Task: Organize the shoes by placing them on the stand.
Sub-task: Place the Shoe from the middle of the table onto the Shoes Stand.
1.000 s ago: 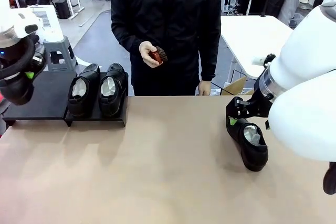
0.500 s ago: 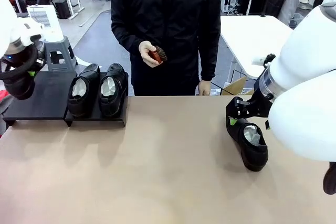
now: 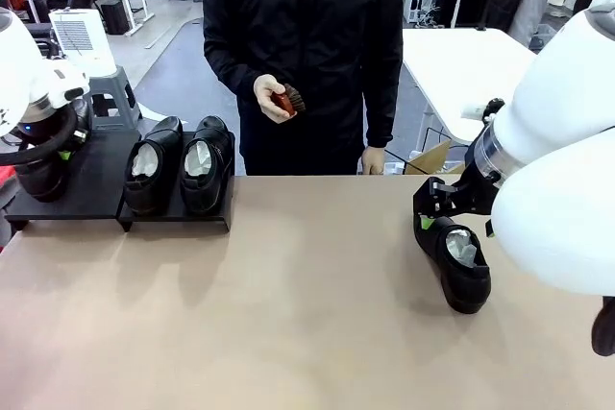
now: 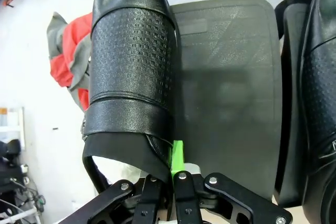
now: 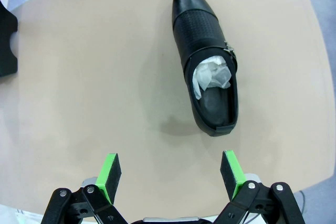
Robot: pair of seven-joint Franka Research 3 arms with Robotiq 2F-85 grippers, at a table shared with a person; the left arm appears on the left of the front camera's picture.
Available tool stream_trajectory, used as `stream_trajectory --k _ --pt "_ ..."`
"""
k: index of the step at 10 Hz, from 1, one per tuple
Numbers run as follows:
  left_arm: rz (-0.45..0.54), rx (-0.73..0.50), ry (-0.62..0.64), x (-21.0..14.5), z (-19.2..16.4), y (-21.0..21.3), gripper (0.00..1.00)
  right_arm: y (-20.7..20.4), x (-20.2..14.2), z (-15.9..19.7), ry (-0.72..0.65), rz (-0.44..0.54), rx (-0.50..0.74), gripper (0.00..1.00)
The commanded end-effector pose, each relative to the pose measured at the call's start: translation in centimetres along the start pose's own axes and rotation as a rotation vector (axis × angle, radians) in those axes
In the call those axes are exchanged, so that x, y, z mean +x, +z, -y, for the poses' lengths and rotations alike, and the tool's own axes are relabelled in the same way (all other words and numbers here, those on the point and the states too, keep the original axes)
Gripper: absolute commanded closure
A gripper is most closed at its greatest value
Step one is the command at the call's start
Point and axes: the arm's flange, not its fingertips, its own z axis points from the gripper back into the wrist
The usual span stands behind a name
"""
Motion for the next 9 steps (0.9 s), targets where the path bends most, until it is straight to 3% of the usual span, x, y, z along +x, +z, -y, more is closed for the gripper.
stream_trajectory --k 1,7,9 --pt "0.036 0.035 -0.008 -0.4 0.4 0.1 1.0 -0.2 0.2 -0.1 0.009 0.006 0.014 0.0" --pt "0.03 0.035 0.039 -1.4 0.3 -1.9 1.0 -0.2 0.2 -0.1 0.009 0.006 0.014 0.0" --pt "0.065 0.028 0.088 -1.6 -0.1 -1.7 0.91 -0.2 0.2 -0.1 0.009 0.006 0.014 0.0"
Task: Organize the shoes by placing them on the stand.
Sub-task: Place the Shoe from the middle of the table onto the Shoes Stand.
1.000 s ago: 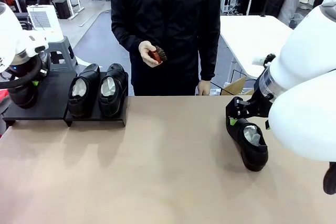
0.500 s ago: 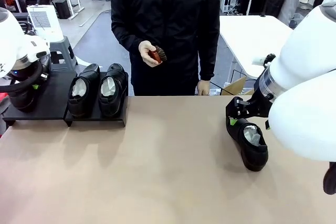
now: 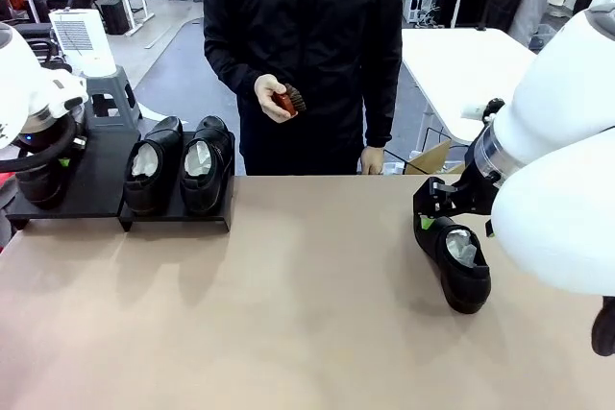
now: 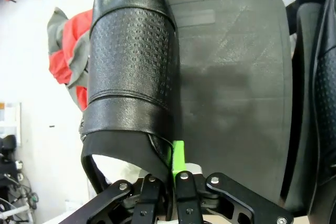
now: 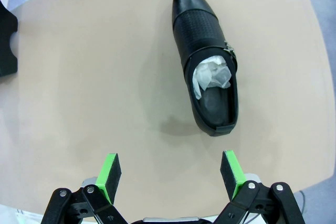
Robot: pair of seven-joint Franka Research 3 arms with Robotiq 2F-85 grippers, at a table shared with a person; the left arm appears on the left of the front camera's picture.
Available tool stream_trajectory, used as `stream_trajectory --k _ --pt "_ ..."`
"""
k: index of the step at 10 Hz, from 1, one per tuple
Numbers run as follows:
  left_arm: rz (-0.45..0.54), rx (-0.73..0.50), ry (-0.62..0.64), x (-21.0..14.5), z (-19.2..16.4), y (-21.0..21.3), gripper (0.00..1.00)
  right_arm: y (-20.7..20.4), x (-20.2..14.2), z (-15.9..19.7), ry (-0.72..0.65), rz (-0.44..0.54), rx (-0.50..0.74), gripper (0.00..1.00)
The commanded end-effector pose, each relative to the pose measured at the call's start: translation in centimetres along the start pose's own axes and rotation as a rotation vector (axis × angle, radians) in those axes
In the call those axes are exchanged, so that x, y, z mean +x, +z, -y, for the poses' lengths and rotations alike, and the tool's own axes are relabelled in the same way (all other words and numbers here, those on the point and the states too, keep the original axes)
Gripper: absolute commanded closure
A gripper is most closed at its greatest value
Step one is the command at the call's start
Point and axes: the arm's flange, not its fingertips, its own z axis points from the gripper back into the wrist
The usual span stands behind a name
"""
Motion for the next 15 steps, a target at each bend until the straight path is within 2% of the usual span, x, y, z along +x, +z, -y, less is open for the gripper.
stream_trajectory --k 1,4,5,9,15 --pt "0.025 0.019 0.051 -0.9 -0.2 -0.4 0.73 -0.2 0.2 -0.1 0.009 0.006 0.014 0.0" --pt "0.023 0.026 0.048 -1.5 -0.5 -0.3 0.13 -0.2 0.2 -0.1 0.009 0.006 0.014 0.0" --pt "0.032 0.028 0.061 -1.5 -0.7 -0.1 0.0 -0.2 0.2 -0.1 0.009 0.006 0.014 0.0" --pt "0.08 0.007 0.085 -2.1 -1.3 3.1 0.0 -0.2 0.2 -0.1 0.009 0.006 0.014 0.0" --pt "0.072 -0.03 0.115 -2.3 -2.2 6.0 0.0 -0.2 0.2 -0.1 0.009 0.006 0.014 0.0"
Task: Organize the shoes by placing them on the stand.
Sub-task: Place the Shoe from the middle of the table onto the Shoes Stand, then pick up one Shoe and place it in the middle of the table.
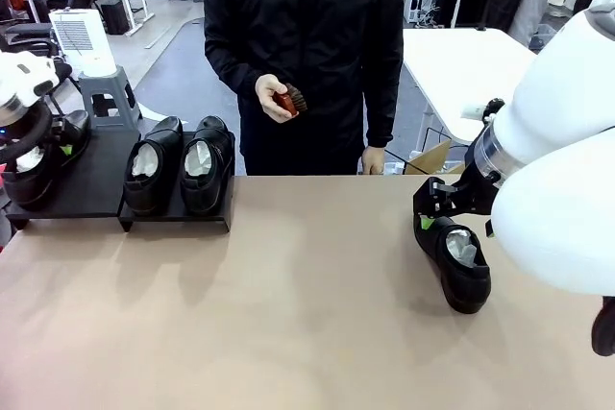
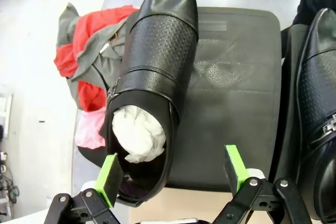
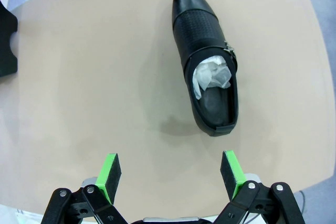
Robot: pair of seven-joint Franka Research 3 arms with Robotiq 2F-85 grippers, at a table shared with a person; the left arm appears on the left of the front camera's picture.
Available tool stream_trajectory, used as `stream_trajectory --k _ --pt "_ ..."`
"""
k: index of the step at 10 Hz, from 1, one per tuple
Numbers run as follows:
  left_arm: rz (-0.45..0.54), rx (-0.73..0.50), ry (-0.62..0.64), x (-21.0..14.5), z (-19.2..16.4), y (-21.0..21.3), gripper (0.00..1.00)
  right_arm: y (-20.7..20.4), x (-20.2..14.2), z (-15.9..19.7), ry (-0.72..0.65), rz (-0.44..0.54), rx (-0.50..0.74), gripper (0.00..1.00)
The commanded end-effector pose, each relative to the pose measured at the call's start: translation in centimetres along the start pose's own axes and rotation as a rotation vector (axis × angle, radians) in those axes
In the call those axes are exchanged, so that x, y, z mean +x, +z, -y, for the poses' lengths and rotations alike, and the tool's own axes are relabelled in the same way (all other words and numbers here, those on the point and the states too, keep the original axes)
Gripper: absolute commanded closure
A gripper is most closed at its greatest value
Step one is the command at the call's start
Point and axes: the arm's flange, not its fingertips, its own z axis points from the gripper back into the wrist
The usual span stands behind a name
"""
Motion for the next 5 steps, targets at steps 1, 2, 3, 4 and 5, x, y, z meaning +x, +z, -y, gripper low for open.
stream_trajectory --k 1,2,3,4,5 --pt "0.013 0.011 -0.005 -0.2 -0.1 1.9 0.0 -0.1 0.2 -0.1 0.009 0.007 0.015 0.0" --pt "0.0 0.0 0.0 0.0 0.0 0.0 0.0 -0.1 0.2 -0.1 0.009 0.007 0.015 0.0" --pt "0.0 0.0 0.0 0.0 0.0 0.0 0.0 -0.1 0.2 -0.1 0.009 0.007 0.015 0.0" --pt "0.0 0.0 0.0 0.0 0.0 0.0 0.0 -0.1 0.2 -0.1 0.009 0.007 0.015 0.0" --pt "0.0 0.0 0.0 0.0 0.0 0.0 0.0 -0.1 0.2 -0.1 0.009 0.007 0.015 0.0"
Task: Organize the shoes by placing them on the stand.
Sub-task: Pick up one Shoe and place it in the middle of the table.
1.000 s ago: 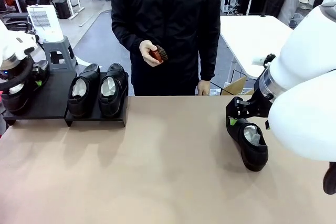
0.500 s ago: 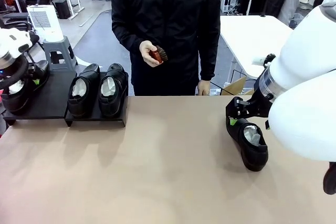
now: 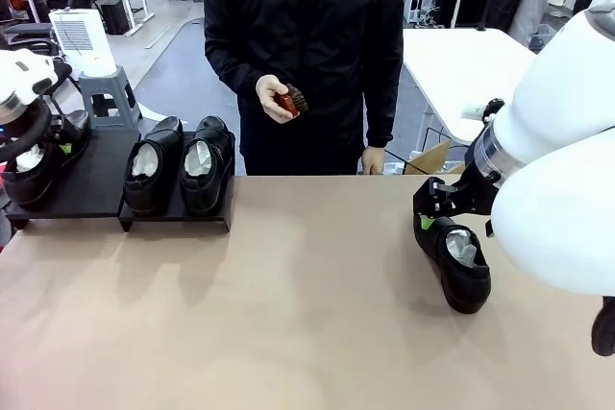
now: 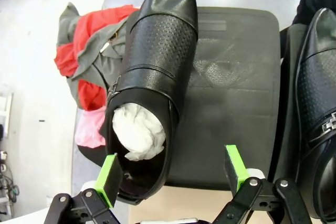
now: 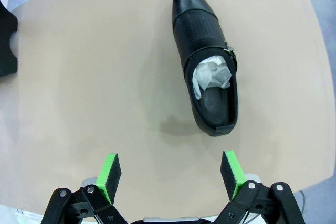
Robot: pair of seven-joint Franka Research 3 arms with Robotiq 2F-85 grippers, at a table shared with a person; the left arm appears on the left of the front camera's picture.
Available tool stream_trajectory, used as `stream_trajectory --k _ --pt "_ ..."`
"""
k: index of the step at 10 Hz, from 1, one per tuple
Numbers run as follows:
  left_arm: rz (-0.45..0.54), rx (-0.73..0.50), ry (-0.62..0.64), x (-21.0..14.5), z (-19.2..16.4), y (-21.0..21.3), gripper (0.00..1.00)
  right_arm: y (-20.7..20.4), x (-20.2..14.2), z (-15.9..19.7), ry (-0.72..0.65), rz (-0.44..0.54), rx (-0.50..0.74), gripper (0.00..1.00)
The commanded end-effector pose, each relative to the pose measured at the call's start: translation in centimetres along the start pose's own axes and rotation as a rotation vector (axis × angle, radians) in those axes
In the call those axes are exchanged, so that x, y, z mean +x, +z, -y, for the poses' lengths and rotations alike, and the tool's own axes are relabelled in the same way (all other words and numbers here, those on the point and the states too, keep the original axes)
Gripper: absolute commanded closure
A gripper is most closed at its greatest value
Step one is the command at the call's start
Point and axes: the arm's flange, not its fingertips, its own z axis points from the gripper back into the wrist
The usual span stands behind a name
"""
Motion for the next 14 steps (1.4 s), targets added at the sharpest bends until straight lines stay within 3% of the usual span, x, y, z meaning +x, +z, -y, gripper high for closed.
stream_trajectory --k 1,3,7,8,11,14 --pt "0.006 -0.001 0.001 0.1 -0.1 0.1 0.0 -0.1 0.2 -0.1 0.009 0.006 0.015 0.0" --pt "-0.003 0.0 0.0 -0.1 0.0 -0.1 0.0 -0.1 0.2 -0.1 0.009 0.006 0.015 0.0" --pt "0.086 -0.14 -0.147 -3.0 2.2 10.5 0.0 0.5 -0.7 -0.1 0.049 0.014 -0.015 0.0" --pt "0.054 -0.185 -0.181 -3.8 2.2 12.4 0.0 -0.4 -0.4 -0.3 0.074 -0.015 -0.033 0.0" --pt "-0.18 -0.242 -0.256 -5.8 2.6 14.2 0.0 -4.6 -0.1 -1.8 0.147 -0.128 -0.012 0.0" --pt "-0.17 -0.247 -0.247 -6.9 3.6 14.1 0.0 -7.7 -0.4 -2.3 0.197 -0.159 -0.066 0.0"
